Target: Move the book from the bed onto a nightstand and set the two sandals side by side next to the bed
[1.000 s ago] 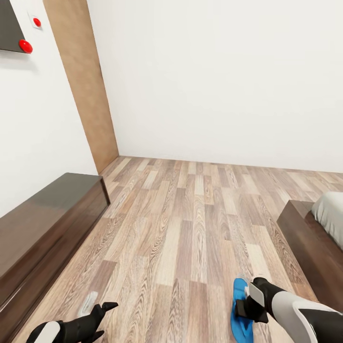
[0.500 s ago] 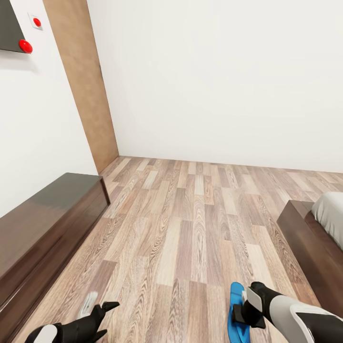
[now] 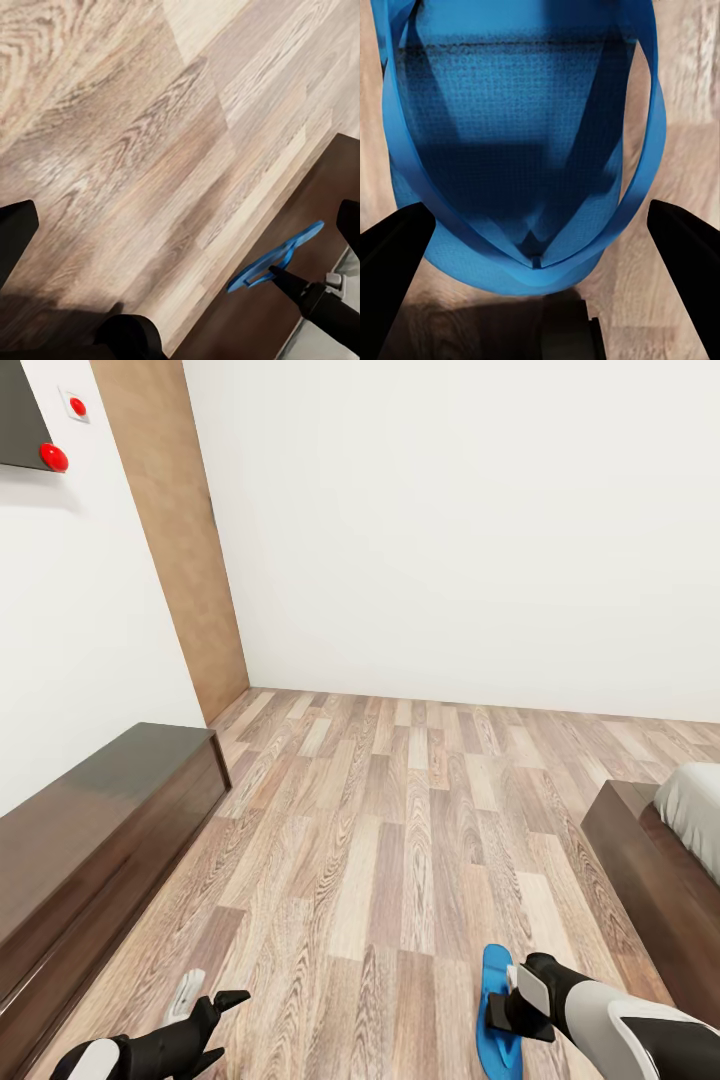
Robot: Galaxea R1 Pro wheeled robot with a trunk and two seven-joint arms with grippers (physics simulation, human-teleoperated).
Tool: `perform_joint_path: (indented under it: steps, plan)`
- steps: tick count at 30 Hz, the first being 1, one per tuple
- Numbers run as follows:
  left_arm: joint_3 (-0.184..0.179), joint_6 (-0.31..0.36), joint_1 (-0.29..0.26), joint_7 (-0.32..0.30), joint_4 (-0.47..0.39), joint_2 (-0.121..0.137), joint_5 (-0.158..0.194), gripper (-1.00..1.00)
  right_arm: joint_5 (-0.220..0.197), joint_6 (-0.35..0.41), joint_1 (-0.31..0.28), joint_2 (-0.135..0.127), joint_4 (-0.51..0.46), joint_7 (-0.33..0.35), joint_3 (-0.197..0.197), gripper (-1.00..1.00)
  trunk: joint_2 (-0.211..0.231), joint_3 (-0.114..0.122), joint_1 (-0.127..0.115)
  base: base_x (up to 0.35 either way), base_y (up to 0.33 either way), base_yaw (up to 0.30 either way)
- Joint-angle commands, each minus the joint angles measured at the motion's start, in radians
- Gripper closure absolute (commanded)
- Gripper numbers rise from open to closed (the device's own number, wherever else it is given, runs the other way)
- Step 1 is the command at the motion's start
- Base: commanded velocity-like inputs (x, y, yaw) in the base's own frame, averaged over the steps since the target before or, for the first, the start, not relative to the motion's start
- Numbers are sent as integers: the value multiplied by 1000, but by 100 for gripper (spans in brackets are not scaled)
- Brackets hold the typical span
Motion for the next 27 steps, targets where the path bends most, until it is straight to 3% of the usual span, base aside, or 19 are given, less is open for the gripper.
perform_joint_path:
  steps: [1,18,27]
  plan:
    - [2,5,-1,-7,0,0,-7,-100,-6,0,-1,0,2,-1,-2,100,0,-1,0,0,0,0]
    - [1,6,-1,-6,0,4,-7,-100,-10,-2,-2,1,0,-7,-2,100,0,-1,0,0,22,2]
    - [1,5,-1,-6,0,4,-8,-100,-10,-3,-2,2,0,-8,-2,100,0,-1,0,0,3,146]
